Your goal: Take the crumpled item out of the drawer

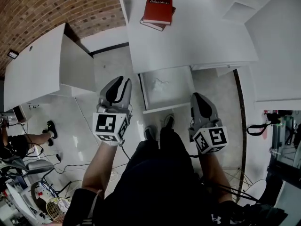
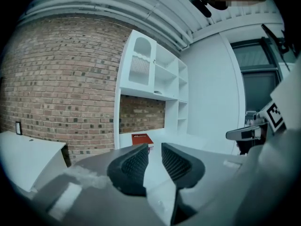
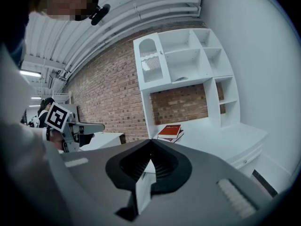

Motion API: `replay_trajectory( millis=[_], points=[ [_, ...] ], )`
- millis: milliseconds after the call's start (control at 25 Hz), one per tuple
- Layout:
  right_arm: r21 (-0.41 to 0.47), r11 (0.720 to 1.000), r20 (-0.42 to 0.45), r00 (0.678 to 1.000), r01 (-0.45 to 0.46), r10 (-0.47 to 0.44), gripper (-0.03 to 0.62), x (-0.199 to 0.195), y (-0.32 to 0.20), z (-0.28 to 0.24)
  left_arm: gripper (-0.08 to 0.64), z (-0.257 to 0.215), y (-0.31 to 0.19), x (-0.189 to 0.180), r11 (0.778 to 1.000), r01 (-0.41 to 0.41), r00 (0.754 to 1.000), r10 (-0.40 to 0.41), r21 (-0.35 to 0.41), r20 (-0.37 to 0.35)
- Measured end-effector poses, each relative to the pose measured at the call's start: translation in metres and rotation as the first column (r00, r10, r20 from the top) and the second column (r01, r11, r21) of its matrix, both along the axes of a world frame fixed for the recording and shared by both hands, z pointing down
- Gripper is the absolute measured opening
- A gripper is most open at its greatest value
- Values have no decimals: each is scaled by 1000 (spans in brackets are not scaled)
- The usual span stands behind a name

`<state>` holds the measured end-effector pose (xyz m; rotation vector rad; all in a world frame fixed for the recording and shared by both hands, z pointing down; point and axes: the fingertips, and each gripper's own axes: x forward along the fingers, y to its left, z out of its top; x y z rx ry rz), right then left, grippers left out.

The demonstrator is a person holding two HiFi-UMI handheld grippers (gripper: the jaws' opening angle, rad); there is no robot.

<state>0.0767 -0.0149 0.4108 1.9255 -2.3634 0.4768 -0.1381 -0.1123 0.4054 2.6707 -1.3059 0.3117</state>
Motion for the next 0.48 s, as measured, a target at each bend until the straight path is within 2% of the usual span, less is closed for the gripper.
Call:
replay_trajectory(
  millis=[240,360,480],
  points=[
    [-33,999,38,999,32,-31,2,26,-35,18,98,45,-13,35,996,-69,987,78,-65,144],
    [-49,997,51,997,64,-62,3,41,-52,28,98,70,-22,50,995,-47,977,63,-83,201],
    [-56,992,54,993,111,-108,3,52,-66,41,98,90,-31,62,998,-20,960,35,-58,276]
  ],
)
